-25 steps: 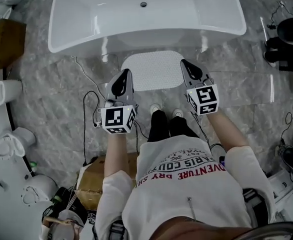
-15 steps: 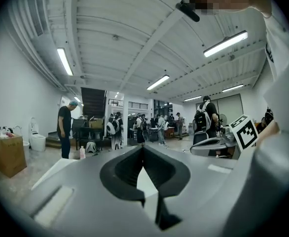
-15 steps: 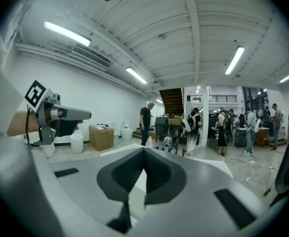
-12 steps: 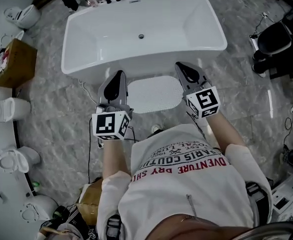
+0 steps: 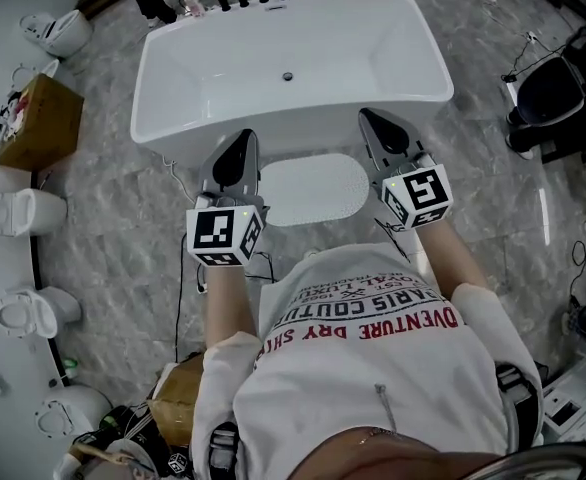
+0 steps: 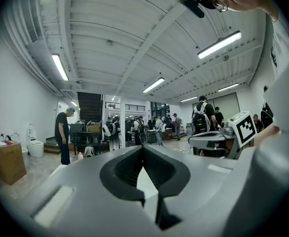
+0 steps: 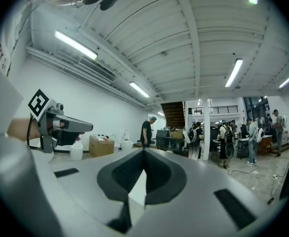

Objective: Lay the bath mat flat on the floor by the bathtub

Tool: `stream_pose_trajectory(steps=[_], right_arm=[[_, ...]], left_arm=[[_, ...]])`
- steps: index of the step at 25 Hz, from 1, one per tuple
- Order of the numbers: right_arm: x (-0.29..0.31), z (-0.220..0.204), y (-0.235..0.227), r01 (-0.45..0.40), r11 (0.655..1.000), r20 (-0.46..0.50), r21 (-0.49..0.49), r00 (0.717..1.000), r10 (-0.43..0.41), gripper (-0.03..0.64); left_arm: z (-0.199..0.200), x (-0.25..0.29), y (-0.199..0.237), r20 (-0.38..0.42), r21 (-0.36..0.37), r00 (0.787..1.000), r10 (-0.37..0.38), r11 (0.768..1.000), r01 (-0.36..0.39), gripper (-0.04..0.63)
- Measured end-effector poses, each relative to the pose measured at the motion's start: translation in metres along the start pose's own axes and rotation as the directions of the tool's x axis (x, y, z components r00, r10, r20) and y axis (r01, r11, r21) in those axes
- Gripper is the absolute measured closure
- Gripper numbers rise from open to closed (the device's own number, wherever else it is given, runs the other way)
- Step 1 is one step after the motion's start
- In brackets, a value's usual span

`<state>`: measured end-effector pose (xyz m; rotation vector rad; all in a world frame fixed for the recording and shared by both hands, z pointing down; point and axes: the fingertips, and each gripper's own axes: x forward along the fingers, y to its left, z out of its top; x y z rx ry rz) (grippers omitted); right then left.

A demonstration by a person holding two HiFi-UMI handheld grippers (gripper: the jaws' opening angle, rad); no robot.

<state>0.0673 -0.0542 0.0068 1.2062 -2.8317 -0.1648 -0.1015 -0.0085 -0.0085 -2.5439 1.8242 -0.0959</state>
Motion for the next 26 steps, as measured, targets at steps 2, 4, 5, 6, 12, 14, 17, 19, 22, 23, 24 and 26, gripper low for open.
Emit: stream_pose_trajectory(steps=[2, 4, 5, 6, 12, 14, 17, 19, 22, 23, 24, 26], right_arm=[[-0.002, 0.001, -0.002, 0.002, 1.000, 0.001, -0.003, 1.000, -0.002, 0.609], [-0.002, -0.002, -0.002, -0.001, 1.000, -0.002, 0.003, 1.000, 0.001, 0.609], [-0.002, -0.002, -0.002, -0.002, 1.000, -0.005, 0.005, 1.000, 0.002, 0.609], [-0.002, -0.003, -0.002, -0.002, 1.000, -0.007, 0.006, 1.000, 0.002, 0.609], [0.001, -0.006, -0.003, 0.031, 1.000, -0.017, -0.004, 0.999, -0.031, 0.609], [0.000, -0.008, -0.005, 0.030, 1.000, -0.013, 0.002, 0.999, -0.030, 0.609], [-0.004, -0.010, -0.004, 0.023, 1.000, -0.006, 0.011, 1.000, -0.023, 0.609], [-0.006, -0.010, -0.001, 0.014, 1.000, -0.003, 0.016, 1.000, -0.014, 0.609], [-0.006, -0.006, 0.002, 0.010, 1.000, -0.003, 0.019, 1.000, -0.010, 0.609], [-0.006, -0.004, 0.003, 0.009, 1.000, -0.004, 0.018, 1.000, -0.009, 0.609], [-0.007, -0.003, 0.003, 0.008, 1.000, -0.005, 0.017, 1.000, -0.008, 0.609], [-0.007, -0.002, 0.006, 0.005, 1.000, -0.007, 0.015, 1.000, -0.005, 0.609]], left_arm=[[-0.001, 0.000, -0.003, -0.004, 0.005, 1.000, 0.003, 1.000, -0.003, 0.583], [-0.004, 0.000, -0.004, -0.011, 0.003, 1.000, 0.004, 1.000, -0.004, 0.583], [-0.005, 0.001, -0.004, -0.014, 0.001, 1.000, 0.004, 1.000, -0.004, 0.583], [-0.005, 0.001, -0.005, -0.014, 0.000, 1.000, 0.004, 1.000, -0.004, 0.583], [-0.015, 0.002, -0.010, -0.052, 0.030, 0.998, -0.035, 0.999, 0.037, 0.583], [-0.019, 0.004, -0.013, -0.062, 0.034, 0.997, -0.040, 0.999, 0.042, 0.583], [-0.024, 0.005, -0.016, -0.069, 0.024, 0.997, -0.039, 0.999, 0.041, 0.583], [-0.026, 0.002, -0.013, -0.073, 0.014, 0.997, -0.034, 0.999, 0.035, 0.583], [-0.021, 0.000, -0.007, -0.071, 0.010, 0.997, -0.019, 1.000, 0.019, 0.583], [-0.019, -0.001, -0.007, -0.068, 0.009, 0.998, -0.016, 1.000, 0.017, 0.583], [-0.017, -0.001, -0.007, -0.066, 0.009, 0.998, -0.016, 1.000, 0.017, 0.583], [-0.013, -0.004, -0.007, -0.061, 0.007, 0.998, -0.017, 1.000, 0.017, 0.583]])
